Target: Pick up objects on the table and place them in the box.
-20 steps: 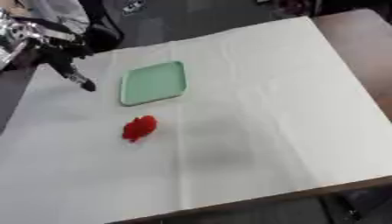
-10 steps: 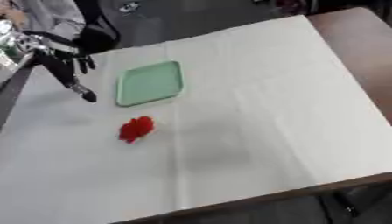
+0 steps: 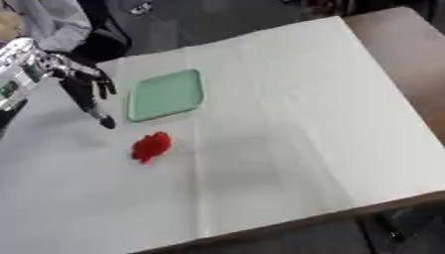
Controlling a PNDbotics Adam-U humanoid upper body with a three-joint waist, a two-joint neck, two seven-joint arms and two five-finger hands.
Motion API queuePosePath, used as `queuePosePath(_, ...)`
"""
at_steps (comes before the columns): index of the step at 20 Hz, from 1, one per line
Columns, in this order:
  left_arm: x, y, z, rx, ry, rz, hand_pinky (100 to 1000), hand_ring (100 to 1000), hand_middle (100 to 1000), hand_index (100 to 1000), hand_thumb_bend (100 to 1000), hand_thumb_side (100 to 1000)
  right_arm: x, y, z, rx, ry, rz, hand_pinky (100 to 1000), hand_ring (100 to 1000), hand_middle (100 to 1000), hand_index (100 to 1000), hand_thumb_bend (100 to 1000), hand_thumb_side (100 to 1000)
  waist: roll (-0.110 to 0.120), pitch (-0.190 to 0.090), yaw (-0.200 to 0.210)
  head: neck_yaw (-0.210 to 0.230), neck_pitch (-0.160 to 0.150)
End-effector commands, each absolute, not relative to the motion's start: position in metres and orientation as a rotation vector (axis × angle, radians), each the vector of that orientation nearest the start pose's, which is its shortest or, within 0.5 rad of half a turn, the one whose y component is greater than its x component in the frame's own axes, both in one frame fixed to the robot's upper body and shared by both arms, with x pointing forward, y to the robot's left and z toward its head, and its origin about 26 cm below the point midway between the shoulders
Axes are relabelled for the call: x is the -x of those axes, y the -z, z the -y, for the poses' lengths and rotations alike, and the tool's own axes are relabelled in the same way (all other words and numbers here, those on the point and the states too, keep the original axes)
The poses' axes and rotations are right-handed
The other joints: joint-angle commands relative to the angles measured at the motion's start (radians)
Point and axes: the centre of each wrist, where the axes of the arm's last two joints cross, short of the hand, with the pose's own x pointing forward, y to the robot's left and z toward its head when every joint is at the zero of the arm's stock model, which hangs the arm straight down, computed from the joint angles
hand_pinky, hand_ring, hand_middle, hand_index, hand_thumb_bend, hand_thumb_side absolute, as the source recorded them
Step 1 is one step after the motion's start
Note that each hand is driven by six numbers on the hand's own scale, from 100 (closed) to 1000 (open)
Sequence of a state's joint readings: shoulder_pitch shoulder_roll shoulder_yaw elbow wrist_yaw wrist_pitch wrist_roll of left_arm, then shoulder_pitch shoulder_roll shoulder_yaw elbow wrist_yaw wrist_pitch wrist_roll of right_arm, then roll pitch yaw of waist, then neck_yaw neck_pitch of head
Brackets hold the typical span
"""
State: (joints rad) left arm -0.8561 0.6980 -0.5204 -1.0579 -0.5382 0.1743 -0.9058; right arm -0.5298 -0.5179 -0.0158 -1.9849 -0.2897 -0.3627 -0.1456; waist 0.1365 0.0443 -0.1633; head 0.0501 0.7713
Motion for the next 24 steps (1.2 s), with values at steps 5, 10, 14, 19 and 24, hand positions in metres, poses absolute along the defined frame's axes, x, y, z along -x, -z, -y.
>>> queuePosePath(5,-0.418,-0.217,-0.275,-0.447,1.673,0.795,614,595,736,895,831,411,-0.306,-0.296,0.266,0.110,0.323,-3.384,181,1000,273,658,100,566,-0.001,-0.010,0.000,-0.025,-0.001)
queuePosePath(10,-0.394,-0.213,-0.253,-0.478,1.739,0.747,656,622,759,884,811,405,-0.306,-0.297,0.266,0.109,0.324,-3.382,181,1000,275,659,100,563,0.002,-0.012,-0.003,-0.026,-0.001)
queuePosePath(14,-0.392,-0.193,-0.259,-0.511,1.769,0.663,677,647,778,882,804,405,-0.306,-0.298,0.266,0.111,0.320,-3.380,181,1000,276,658,100,562,0.003,-0.012,-0.007,-0.025,-0.001)
queuePosePath(19,-0.396,-0.179,-0.268,-0.559,1.809,0.618,681,651,780,881,794,405,-0.306,-0.298,0.266,0.115,0.316,-3.377,181,1000,275,659,100,562,0.001,-0.009,-0.009,-0.029,-0.001)
queuePosePath(24,-0.399,-0.175,-0.270,-0.562,1.827,0.622,678,656,787,886,780,417,-0.306,-0.298,0.266,0.118,0.317,-3.376,181,1000,276,659,100,562,0.000,-0.008,-0.011,-0.032,-0.001)
